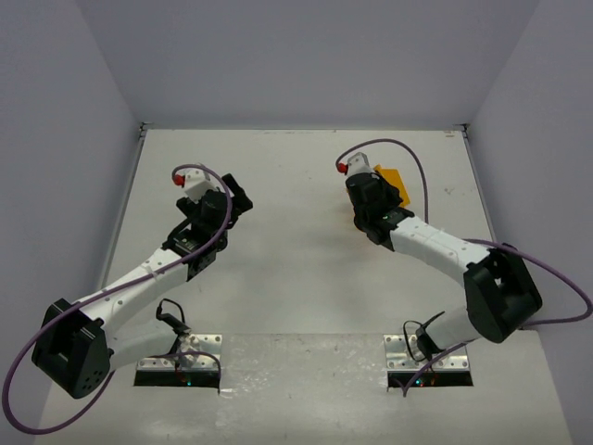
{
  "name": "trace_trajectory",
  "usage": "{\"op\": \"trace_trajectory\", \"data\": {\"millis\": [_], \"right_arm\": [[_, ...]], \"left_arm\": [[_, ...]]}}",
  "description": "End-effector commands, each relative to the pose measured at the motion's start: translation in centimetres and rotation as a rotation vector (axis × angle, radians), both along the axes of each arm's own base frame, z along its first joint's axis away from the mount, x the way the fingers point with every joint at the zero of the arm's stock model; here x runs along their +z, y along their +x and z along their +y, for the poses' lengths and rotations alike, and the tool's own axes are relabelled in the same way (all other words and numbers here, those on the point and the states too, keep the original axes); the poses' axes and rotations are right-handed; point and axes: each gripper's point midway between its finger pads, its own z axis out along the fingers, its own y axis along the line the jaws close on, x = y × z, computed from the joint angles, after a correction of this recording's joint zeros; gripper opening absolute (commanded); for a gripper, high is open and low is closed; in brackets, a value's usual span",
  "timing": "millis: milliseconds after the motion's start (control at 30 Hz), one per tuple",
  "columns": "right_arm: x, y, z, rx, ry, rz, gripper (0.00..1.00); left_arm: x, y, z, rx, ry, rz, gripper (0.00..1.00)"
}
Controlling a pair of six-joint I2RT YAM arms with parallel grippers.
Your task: Build the wood block tower
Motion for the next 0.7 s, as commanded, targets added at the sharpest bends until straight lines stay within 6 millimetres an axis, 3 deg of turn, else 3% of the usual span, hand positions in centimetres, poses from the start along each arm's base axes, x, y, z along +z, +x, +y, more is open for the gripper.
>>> {"op": "trace_trajectory", "data": {"millis": [0,233,433,667], "right_arm": [[3.6,0.8,0.1,-0.063,-0.127,-0.124,0.0],[4.2,0.6,2.7,-0.041,-0.186,-0.147,0.0],[3.1,0.4,4.6,-0.057,-0.278,-0.1,0.0],[2.3,0.8,5.0,-0.083,-0.299,-0.075,0.0]], "left_arm": [[2.3,0.5,-1.1,-0.046,-0.039,-0.06,1.0],[2.5,0.3,-1.0,-0.051,-0.042,-0.066,1.0],[2.5,0.3,-1.3,-0.064,-0.047,-0.065,1.0],[2.7,0.2,-1.5,-0.078,-0.056,-0.071,1.0]]}}
